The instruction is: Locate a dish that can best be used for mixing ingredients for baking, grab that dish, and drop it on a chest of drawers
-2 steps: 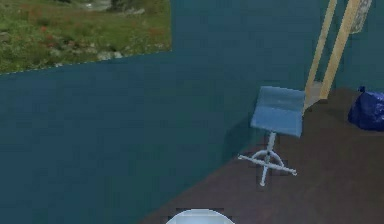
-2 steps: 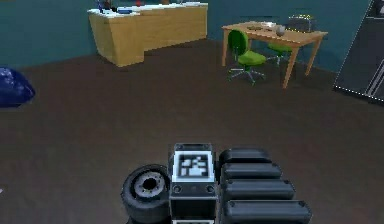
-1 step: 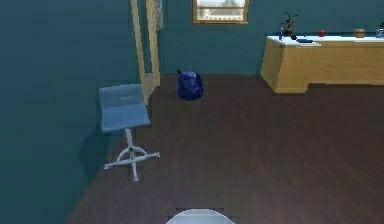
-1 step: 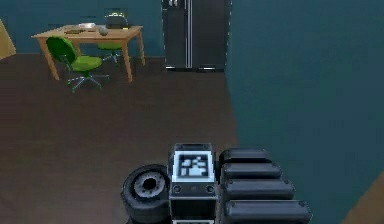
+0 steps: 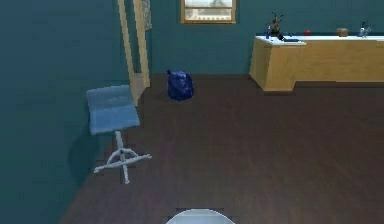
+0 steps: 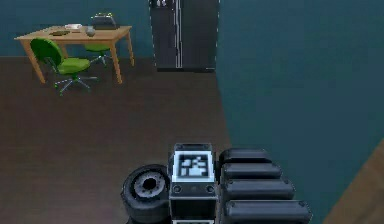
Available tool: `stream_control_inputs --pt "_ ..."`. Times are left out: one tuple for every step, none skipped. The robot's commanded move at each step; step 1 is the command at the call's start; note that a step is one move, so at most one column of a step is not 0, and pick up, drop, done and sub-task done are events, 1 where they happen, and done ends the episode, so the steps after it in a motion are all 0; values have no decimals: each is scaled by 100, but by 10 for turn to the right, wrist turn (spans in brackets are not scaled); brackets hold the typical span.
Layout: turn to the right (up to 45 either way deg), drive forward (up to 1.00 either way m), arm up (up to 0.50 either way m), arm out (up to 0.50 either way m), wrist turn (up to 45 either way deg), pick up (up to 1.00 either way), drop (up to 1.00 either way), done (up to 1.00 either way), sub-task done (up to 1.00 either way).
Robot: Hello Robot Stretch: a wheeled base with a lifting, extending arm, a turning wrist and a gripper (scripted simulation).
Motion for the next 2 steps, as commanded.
stream_control_inputs --pt "0 15 0 0 0 0 0 0 0" --pt "-450 0 0 0 0 0 0 0 0"
